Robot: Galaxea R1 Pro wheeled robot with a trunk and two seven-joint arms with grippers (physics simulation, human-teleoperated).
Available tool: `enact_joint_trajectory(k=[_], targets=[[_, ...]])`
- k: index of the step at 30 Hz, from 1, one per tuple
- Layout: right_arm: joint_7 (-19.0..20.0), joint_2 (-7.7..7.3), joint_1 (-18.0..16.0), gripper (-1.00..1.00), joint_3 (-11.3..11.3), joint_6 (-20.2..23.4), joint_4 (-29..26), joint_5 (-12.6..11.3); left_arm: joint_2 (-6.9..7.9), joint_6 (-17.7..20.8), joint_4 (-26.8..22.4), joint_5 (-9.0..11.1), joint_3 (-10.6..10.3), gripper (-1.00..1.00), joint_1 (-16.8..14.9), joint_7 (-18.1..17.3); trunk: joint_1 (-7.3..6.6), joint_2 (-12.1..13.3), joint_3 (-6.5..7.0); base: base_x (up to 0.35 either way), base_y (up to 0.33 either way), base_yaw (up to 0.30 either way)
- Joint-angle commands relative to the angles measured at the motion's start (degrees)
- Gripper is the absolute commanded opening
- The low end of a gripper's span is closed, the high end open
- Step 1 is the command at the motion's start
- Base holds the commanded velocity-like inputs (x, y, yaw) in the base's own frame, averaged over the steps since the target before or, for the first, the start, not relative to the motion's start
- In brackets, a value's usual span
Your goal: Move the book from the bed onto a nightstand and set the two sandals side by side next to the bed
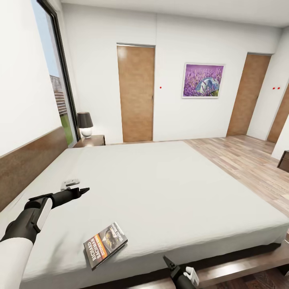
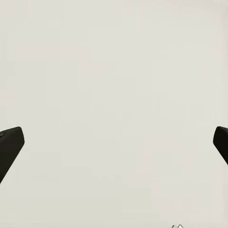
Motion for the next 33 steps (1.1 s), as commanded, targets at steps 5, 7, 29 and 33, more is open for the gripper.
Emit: enact_joint_trajectory(k=[5,7,29,33], targets=[[0.14,-0.07,-0.03,1.0,-0.49,1.65,0.04,-0.5,-0.02,0.46,-0.02,0.37,0.1,1.0,-0.04,-0.07,-0.01,-0.03,-0.06,0.0,0.0,0.0],[0.31,-0.04,-0.03,1.0,-0.38,1.9,0.06,-0.49,-0.03,0.46,-0.02,0.37,0.1,1.0,-0.04,-0.07,-0.01,-0.03,-0.06,0.0,0.0,0.0],[10.32,0.17,-0.05,1.0,14.38,2.53,-0.22,0.02,-0.05,0.42,0.06,0.37,0.09,1.0,-0.04,-0.07,-0.01,-0.03,-0.06,0.0,0.0,0.0],[11.12,0.18,-0.14,1.0,15.03,2.87,-0.39,0.01,-0.01,0.27,0.03,0.37,0.09,1.0,-0.04,-0.17,-0.01,-0.03,-0.06,-0.011,0.0,0.0]])
